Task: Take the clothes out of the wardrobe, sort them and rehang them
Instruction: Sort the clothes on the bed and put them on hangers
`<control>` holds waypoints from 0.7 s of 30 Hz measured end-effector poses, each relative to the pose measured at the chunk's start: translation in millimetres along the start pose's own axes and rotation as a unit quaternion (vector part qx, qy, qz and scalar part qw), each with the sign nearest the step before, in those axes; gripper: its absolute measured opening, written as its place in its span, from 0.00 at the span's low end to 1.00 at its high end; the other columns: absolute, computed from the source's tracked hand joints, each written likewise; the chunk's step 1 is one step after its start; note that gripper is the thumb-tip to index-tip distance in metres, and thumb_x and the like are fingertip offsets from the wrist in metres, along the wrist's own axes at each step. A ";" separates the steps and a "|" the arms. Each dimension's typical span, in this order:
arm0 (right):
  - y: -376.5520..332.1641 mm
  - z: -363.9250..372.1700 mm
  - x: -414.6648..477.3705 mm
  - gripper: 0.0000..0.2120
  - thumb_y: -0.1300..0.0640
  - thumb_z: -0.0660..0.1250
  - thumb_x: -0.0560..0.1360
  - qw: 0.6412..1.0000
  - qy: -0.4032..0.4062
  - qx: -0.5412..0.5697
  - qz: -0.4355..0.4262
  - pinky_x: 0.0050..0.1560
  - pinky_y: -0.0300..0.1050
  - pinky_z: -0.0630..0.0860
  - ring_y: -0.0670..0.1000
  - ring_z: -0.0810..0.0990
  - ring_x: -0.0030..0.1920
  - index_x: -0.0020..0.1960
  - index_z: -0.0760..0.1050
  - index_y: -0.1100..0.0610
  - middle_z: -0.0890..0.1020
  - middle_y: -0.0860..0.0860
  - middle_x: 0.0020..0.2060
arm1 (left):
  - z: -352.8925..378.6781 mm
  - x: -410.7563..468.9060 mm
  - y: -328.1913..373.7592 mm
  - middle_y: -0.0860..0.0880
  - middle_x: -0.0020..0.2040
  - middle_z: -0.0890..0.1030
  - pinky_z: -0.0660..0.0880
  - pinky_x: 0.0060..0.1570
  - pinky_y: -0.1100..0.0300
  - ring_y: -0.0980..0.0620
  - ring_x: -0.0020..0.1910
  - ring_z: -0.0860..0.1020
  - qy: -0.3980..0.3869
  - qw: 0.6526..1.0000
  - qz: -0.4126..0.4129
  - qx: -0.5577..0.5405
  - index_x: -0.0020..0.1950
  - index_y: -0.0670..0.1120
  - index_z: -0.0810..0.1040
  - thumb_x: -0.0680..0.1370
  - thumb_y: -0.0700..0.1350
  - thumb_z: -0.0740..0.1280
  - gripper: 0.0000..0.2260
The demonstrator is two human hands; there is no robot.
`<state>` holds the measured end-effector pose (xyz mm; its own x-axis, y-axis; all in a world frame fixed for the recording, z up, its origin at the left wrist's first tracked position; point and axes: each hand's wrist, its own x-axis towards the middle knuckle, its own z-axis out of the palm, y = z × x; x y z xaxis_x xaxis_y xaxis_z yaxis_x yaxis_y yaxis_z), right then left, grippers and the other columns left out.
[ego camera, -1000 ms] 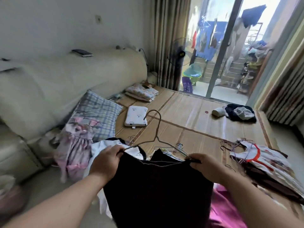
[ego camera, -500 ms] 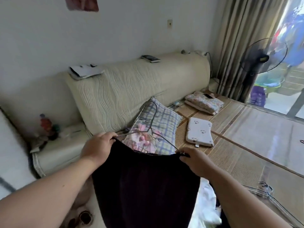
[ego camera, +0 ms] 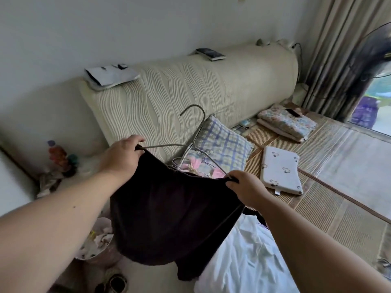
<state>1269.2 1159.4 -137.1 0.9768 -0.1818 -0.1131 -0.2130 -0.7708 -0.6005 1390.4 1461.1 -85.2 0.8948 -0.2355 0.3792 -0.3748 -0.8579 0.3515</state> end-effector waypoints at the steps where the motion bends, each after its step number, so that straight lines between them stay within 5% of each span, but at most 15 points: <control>1: 1.7 -0.2 8.2 0.04 0.54 0.63 0.77 1.000 -0.003 -0.005 0.002 0.37 0.43 0.73 0.50 0.78 0.39 0.50 0.76 0.51 0.80 0.49 0.39 | 7.9 7.1 -1.2 0.40 0.56 0.80 0.72 0.53 0.49 0.38 0.56 0.76 -0.005 1.000 -0.009 -0.007 0.60 0.46 0.76 0.76 0.42 0.68 0.13; 9: 32.4 10.2 102.3 0.02 0.55 0.63 0.77 0.996 -0.018 -0.043 0.071 0.34 0.40 0.70 0.49 0.77 0.40 0.47 0.73 0.48 0.79 0.46 0.38 | 101.3 95.5 -28.1 0.47 0.51 0.79 0.74 0.52 0.49 0.45 0.53 0.76 -0.092 0.995 0.007 -0.028 0.55 0.49 0.77 0.76 0.45 0.66 0.08; 21: 104.1 93.0 316.5 0.08 0.56 0.61 0.78 0.957 -0.006 -0.040 0.288 0.34 0.39 0.68 0.48 0.76 0.43 0.54 0.76 0.50 0.80 0.47 0.44 | 346.4 288.3 -98.4 0.47 0.53 0.79 0.73 0.52 0.54 0.46 0.53 0.76 -0.295 0.953 0.034 -0.060 0.56 0.51 0.77 0.76 0.46 0.66 0.09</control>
<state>1558.2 1078.5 -309.1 0.6977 -0.5832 -0.4161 -0.7159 -0.5894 -0.3743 1769.3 1319.4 -307.0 0.8349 -0.5349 -0.1301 -0.4300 -0.7813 0.4524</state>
